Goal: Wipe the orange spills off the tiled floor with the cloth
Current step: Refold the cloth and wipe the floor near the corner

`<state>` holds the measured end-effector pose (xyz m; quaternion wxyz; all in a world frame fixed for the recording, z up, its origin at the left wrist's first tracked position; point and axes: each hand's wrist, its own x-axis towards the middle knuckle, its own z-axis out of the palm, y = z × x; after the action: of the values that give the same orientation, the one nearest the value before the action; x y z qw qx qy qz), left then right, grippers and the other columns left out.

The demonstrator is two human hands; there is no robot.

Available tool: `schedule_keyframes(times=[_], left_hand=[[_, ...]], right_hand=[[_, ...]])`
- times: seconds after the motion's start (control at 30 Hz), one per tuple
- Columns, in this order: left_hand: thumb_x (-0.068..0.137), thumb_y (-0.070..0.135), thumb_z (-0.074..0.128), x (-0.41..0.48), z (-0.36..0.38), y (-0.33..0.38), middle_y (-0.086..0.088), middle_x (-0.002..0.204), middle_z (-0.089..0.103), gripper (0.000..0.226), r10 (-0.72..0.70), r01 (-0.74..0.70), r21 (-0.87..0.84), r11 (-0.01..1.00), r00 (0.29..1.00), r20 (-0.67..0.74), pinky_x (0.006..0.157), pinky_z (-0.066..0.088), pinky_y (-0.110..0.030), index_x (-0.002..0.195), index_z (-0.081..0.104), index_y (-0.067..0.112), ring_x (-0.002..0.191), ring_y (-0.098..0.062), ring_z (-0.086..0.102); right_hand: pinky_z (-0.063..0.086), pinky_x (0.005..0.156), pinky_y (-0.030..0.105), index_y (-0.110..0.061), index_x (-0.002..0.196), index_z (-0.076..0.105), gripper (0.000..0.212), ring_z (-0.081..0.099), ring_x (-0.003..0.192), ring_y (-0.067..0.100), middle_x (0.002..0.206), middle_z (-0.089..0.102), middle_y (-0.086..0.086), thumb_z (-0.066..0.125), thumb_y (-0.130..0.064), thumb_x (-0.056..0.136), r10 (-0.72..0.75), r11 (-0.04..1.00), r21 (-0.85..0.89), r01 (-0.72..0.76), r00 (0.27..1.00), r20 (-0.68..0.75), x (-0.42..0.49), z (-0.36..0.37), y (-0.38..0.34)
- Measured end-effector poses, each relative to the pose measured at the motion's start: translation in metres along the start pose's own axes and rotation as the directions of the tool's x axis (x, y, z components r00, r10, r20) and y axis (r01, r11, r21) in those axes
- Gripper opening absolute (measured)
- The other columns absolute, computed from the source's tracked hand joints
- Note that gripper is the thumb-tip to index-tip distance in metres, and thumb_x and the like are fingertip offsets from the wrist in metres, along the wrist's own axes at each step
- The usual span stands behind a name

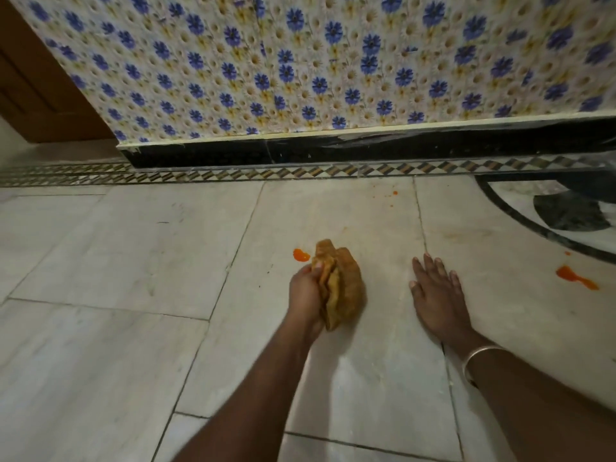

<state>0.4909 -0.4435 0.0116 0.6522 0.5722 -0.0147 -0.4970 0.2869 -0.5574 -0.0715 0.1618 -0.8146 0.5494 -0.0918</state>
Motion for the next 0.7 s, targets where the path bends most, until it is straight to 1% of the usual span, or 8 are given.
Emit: schedule_keyframes(times=[0.1, 0.17, 0.23, 0.3, 0.33, 0.43, 0.57, 0.7], left_hand=[[0.107, 0.024, 0.047, 0.026, -0.003, 0.035, -0.022, 0.106, 0.076, 0.038, -0.075, 0.076, -0.030, 0.997, 0.996, 0.040, 0.078, 0.063, -0.044, 0.127, 0.069, 0.000, 0.091, -0.036, 0.075], [0.109, 0.034, 0.043, 0.041, -0.010, 0.051, -0.020, 0.103, 0.077, 0.046, -0.069, 0.068, 0.021, 0.997, 0.997, 0.044, 0.078, 0.060, -0.041, 0.125, 0.069, -0.001, 0.092, -0.034, 0.073], [0.110, 0.042, 0.042, 0.058, -0.024, 0.059, -0.018, 0.102, 0.075, 0.047, 0.115, -0.067, 0.272, 0.960, 0.980, -0.165, 0.079, 0.056, -0.039, 0.116, 0.067, 0.003, 0.093, -0.033, 0.070], [0.108, 0.044, 0.043, 0.070, -0.046, 0.058, -0.020, 0.124, 0.068, 0.046, 0.438, -0.127, 0.628, 0.768, 0.819, -0.370, 0.100, 0.049, -0.048, 0.124, 0.063, 0.006, 0.115, -0.039, 0.062], [0.108, 0.044, 0.043, 0.070, -0.051, 0.055, -0.018, 0.132, 0.064, 0.045, 0.543, -0.159, 0.716, 0.679, 0.766, -0.344, 0.108, 0.043, -0.051, 0.129, 0.062, 0.009, 0.124, -0.039, 0.058], [0.109, 0.040, 0.043, 0.068, -0.053, 0.040, -0.010, 0.146, 0.056, 0.043, 0.666, -0.314, 0.892, 0.326, 0.746, 0.019, 0.115, 0.029, -0.049, 0.143, 0.056, 0.016, 0.138, -0.031, 0.047], [0.111, 0.046, 0.031, 0.083, -0.036, 0.021, -0.008, 0.172, 0.023, 0.056, 0.448, -0.366, 0.908, -0.205, 0.789, 0.420, 0.125, 0.010, -0.054, 0.162, 0.031, 0.023, 0.159, -0.026, 0.014], [0.107, 0.062, 0.018, 0.102, -0.024, -0.006, -0.004, 0.175, -0.009, 0.071, 0.254, -0.323, 0.864, -0.386, 0.863, 0.436, 0.124, -0.008, -0.063, 0.167, 0.001, 0.028, 0.161, -0.028, -0.011]], right_hand=[[-0.001, 0.126, 0.037, -0.024, 0.162, 0.022, 0.056, 0.004, 0.158, 0.019, 0.171, 0.009, 0.000, 0.035, -0.033, 0.108, 0.014, 1.000, -0.011, -0.014, 1.000, 0.005, -0.002, 0.002, 0.000], [-0.002, 0.126, 0.038, -0.025, 0.162, 0.020, 0.056, 0.003, 0.158, 0.018, 0.171, 0.007, -0.001, 0.033, -0.034, 0.108, 0.006, 1.000, -0.018, -0.006, 1.000, 0.002, -0.001, 0.003, 0.001], [-0.001, 0.126, 0.039, -0.025, 0.162, 0.019, 0.056, 0.003, 0.158, 0.018, 0.171, 0.007, -0.001, 0.032, -0.035, 0.109, 0.001, 0.999, -0.047, -0.001, 1.000, 0.005, -0.002, 0.004, 0.001], [0.000, 0.127, 0.042, -0.024, 0.162, 0.020, 0.057, 0.004, 0.158, 0.020, 0.172, 0.008, 0.001, 0.032, -0.036, 0.108, 0.025, 0.997, -0.075, -0.025, 1.000, 0.005, -0.002, 0.005, -0.003], [0.000, 0.127, 0.045, -0.023, 0.162, 0.020, 0.058, 0.004, 0.158, 0.022, 0.171, 0.008, 0.004, 0.031, -0.038, 0.108, 0.048, 0.996, -0.080, -0.048, 0.999, -0.002, -0.002, 0.006, -0.009], [0.003, 0.126, 0.052, -0.016, 0.159, 0.030, 0.064, 0.011, 0.157, 0.030, 0.169, 0.017, 0.013, 0.021, -0.045, 0.104, 0.033, 0.996, -0.081, -0.041, 0.995, -0.097, -0.003, 0.018, -0.044], [-0.001, 0.126, 0.048, -0.018, 0.161, 0.021, 0.070, 0.004, 0.158, 0.028, 0.170, 0.011, 0.012, 0.009, -0.049, 0.100, -0.171, 0.984, -0.063, 0.166, 0.982, -0.084, 0.011, 0.035, -0.101], [0.000, 0.127, 0.045, -0.017, 0.163, 0.015, 0.070, 0.004, 0.158, 0.025, 0.171, 0.010, 0.011, 0.005, -0.049, 0.101, -0.132, 0.989, -0.066, 0.129, 0.990, -0.041, 0.018, 0.050, -0.111]])
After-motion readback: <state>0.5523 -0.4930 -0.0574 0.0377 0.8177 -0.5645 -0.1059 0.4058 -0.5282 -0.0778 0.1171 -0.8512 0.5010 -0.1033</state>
